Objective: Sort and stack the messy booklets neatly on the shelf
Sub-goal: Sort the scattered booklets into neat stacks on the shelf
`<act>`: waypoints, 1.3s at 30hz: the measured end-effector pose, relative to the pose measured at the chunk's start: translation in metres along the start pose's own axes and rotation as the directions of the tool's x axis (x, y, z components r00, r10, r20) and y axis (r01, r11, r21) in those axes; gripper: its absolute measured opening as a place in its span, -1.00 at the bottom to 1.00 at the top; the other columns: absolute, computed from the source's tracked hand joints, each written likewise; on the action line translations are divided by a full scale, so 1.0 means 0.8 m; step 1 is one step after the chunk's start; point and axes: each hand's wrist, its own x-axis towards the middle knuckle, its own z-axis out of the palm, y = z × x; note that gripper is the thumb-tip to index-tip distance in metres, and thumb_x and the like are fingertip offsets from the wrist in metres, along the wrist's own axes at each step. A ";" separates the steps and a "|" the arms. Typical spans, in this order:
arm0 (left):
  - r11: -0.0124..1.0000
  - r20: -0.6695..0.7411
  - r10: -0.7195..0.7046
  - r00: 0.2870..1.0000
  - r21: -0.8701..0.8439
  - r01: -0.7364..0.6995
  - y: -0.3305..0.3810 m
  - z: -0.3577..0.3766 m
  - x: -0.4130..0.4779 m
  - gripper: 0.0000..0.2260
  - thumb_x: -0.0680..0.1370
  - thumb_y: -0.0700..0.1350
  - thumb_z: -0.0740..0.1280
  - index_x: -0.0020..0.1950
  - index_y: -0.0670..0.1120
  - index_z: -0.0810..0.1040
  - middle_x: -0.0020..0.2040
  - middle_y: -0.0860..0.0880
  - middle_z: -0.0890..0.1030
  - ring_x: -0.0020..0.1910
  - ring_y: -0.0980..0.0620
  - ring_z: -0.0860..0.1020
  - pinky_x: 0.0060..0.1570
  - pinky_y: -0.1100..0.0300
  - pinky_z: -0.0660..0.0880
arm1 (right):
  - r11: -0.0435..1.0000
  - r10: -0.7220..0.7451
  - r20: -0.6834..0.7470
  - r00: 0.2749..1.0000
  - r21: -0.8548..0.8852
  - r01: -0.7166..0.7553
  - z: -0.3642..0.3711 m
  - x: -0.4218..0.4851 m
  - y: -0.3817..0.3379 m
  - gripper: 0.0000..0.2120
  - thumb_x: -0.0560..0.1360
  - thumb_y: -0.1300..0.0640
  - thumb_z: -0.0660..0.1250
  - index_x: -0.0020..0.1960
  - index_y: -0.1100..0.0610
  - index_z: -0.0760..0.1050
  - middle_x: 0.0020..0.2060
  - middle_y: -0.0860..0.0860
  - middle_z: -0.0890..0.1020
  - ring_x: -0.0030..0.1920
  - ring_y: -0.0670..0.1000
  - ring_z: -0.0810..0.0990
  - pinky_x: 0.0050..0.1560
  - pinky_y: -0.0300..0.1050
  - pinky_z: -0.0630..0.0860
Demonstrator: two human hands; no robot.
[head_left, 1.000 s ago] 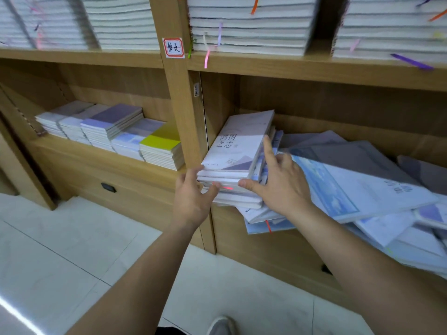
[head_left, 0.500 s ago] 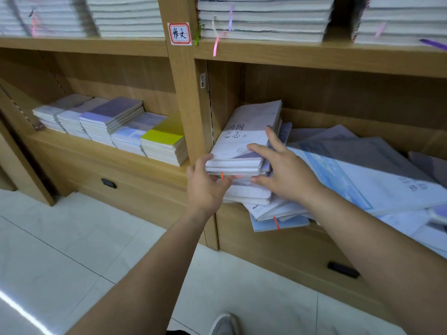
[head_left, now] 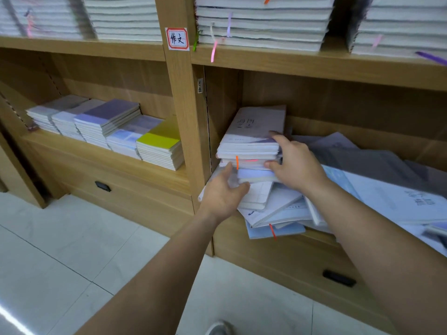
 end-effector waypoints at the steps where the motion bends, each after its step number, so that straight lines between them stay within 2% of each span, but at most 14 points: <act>1: 1.000 -0.004 0.003 1.000 0.001 -0.003 0.002 0.003 0.007 -0.54 0.59 -0.07 0.35 0.48 -0.05 0.36 0.02 0.26 0.40 0.04 0.26 0.34 -0.23 0.51 0.28 | 1.000 0.027 -0.027 0.999 0.011 -0.027 0.002 0.001 0.001 -0.29 0.50 -0.05 0.44 0.57 -0.04 0.21 0.21 0.14 0.58 0.17 0.20 0.57 0.09 0.03 0.56; 3: 1.000 -0.001 0.013 1.000 -0.007 -0.013 0.011 0.006 0.019 -0.49 0.59 -0.07 0.34 0.51 -0.06 0.29 0.06 0.25 0.45 0.04 0.27 0.39 -0.20 0.51 0.28 | 0.995 0.054 -0.051 0.997 0.085 -0.050 0.010 0.000 0.004 -0.23 0.48 -0.06 0.46 0.58 0.02 0.18 0.23 0.16 0.58 0.21 0.20 0.55 0.11 0.02 0.54; 5: 0.997 0.015 -0.022 1.000 -0.074 0.023 0.014 0.008 0.032 -0.41 0.58 -0.01 0.35 0.58 0.03 0.21 0.28 0.17 0.50 0.26 0.14 0.45 0.05 0.38 0.29 | 0.992 0.027 -0.017 0.999 0.124 -0.024 0.019 -0.004 0.001 -0.19 0.49 -0.03 0.45 0.61 0.03 0.11 0.30 0.16 0.52 0.27 0.19 0.51 0.14 0.02 0.51; 7: 0.991 0.006 -0.072 0.997 -0.111 0.073 0.012 0.006 0.038 -0.40 0.59 0.03 0.33 0.59 0.11 0.19 0.34 0.19 0.45 0.31 0.13 0.42 0.16 0.26 0.27 | 0.997 -0.025 0.025 0.999 0.069 0.023 0.025 -0.002 -0.002 -0.26 0.57 0.05 0.36 0.62 0.04 0.05 0.37 0.17 0.47 0.30 0.21 0.48 0.16 0.05 0.50; 11: 0.999 -0.057 -0.050 0.997 -0.020 0.049 0.008 0.003 0.025 -0.56 0.58 0.05 0.32 0.47 0.11 0.40 0.26 0.17 0.52 0.31 0.08 0.45 0.14 0.24 0.31 | 0.993 -0.005 0.119 0.993 0.118 -0.009 0.009 0.002 -0.005 -0.29 0.59 0.05 0.30 0.62 0.04 0.03 0.38 0.13 0.47 0.29 0.16 0.50 0.19 0.03 0.51; 14: 0.999 -0.116 0.028 0.993 0.025 -0.025 0.019 0.002 0.004 -0.60 0.58 0.04 0.34 0.41 0.00 0.49 0.35 0.10 0.53 0.36 0.07 0.44 0.27 0.19 0.37 | 0.974 -0.011 0.026 1.000 0.225 0.005 -0.020 -0.036 0.008 -0.41 0.59 0.03 0.30 0.56 0.04 0.21 0.38 0.05 0.49 0.33 0.11 0.47 0.24 0.04 0.48; 17: 0.990 -0.102 0.128 0.987 0.071 -0.121 0.040 0.010 -0.017 -0.68 0.57 -0.01 0.37 0.31 -0.04 0.56 0.27 0.06 0.57 0.25 0.08 0.51 0.23 0.17 0.43 | 1.000 0.012 -0.030 0.999 0.013 -0.012 -0.047 -0.100 0.040 -0.50 0.59 -0.08 0.27 0.49 0.03 0.35 0.42 0.05 0.43 0.40 0.14 0.40 0.32 0.00 0.36; 20: 0.969 0.005 0.187 0.982 0.165 -0.186 0.057 0.035 -0.036 -0.71 0.55 -0.01 0.38 0.26 -0.02 0.58 0.22 0.05 0.59 0.20 0.06 0.53 0.20 0.16 0.44 | 0.961 0.177 0.207 0.962 -0.248 -0.124 -0.057 -0.162 0.082 -0.27 0.56 -0.39 0.05 0.63 -0.12 -0.01 0.63 0.00 -0.01 0.60 0.11 0.01 0.55 0.03 0.05; 22: 0.945 0.078 0.216 0.973 0.236 -0.228 0.069 0.052 -0.045 -0.69 0.55 0.00 0.37 0.28 0.00 0.57 0.25 0.04 0.57 0.22 0.05 0.51 0.18 0.22 0.39 | 0.949 0.184 0.248 0.951 -0.295 -0.107 -0.058 -0.186 0.102 -0.24 0.54 -0.46 -0.05 0.62 -0.17 -0.15 0.62 -0.06 -0.17 0.61 0.04 -0.16 0.58 0.08 -0.09; 27: 0.888 0.117 0.308 0.944 0.321 -0.330 0.085 0.077 -0.042 -0.57 0.52 0.10 0.34 0.34 -0.04 0.53 0.32 -0.01 0.53 0.32 -0.02 0.45 0.26 0.22 0.30 | 0.988 0.090 0.258 0.962 -0.143 -0.054 -0.090 -0.232 0.132 -0.22 0.43 -0.50 -0.09 0.56 -0.18 0.18 0.60 -0.17 0.06 0.60 -0.06 0.00 0.57 0.00 0.00; 30: 0.827 0.212 0.319 0.924 0.413 -0.381 0.088 0.101 -0.035 -0.33 0.44 0.28 0.22 0.49 -0.01 0.39 0.50 -0.06 0.36 0.48 -0.11 0.27 0.43 0.08 0.19 | 0.994 0.078 0.163 0.984 -0.085 -0.064 -0.110 -0.256 0.166 -0.32 0.48 -0.43 -0.01 0.42 -0.10 0.41 0.49 -0.17 0.35 0.50 -0.07 0.26 0.46 -0.18 0.17; 32: 0.797 0.288 0.276 0.917 0.465 -0.386 0.093 0.119 -0.031 -0.21 0.42 0.39 0.13 0.57 0.01 0.26 0.57 -0.08 0.25 0.53 -0.10 0.18 0.49 0.00 0.15 | 0.985 0.109 0.109 0.988 -0.144 -0.092 -0.120 -0.261 0.184 -0.39 0.53 -0.36 0.02 0.42 -0.07 0.42 0.43 -0.13 0.40 0.43 -0.05 0.32 0.36 -0.23 0.19; 36: 0.784 0.213 0.276 0.937 0.514 -0.347 0.107 0.141 -0.036 -0.37 0.52 0.32 0.28 0.50 0.03 0.33 0.36 -0.02 0.45 0.34 -0.09 0.39 0.24 -0.01 0.40 | 0.930 0.302 0.139 0.943 -0.261 -0.259 -0.124 -0.268 0.209 -0.38 0.56 -0.41 -0.11 0.57 -0.23 0.11 0.59 -0.05 0.09 0.56 0.08 0.00 0.53 0.05 0.08; 39: 0.861 0.182 0.223 0.958 0.424 -0.281 0.121 0.148 -0.046 -0.55 0.52 0.19 0.36 0.33 0.03 0.44 0.01 0.10 0.55 -0.06 0.07 0.52 -0.14 0.14 0.38 | 0.822 0.505 0.027 0.863 -0.321 -0.471 -0.133 -0.274 0.219 -0.40 0.58 -0.38 -0.03 0.56 -0.20 0.09 0.48 0.08 0.14 0.46 0.20 0.12 0.38 0.13 0.31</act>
